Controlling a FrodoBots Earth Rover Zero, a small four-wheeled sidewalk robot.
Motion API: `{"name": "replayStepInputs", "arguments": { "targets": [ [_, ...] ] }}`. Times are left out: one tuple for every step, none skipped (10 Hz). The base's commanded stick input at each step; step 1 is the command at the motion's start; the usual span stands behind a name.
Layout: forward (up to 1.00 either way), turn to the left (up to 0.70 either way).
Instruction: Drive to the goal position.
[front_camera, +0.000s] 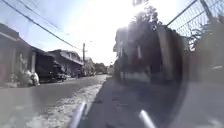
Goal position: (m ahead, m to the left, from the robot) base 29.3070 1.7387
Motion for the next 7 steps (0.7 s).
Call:
{"name": "replayStepInputs", "arguments": {
  "targets": [
    [0.85, 0.0],
    [0.85, 0.0],
    [0.85, 0.0],
    [0.85, 0.0],
    [0.85, 0.0],
    [0.85, 0.0],
    [0.85, 0.0]
  ]
}}
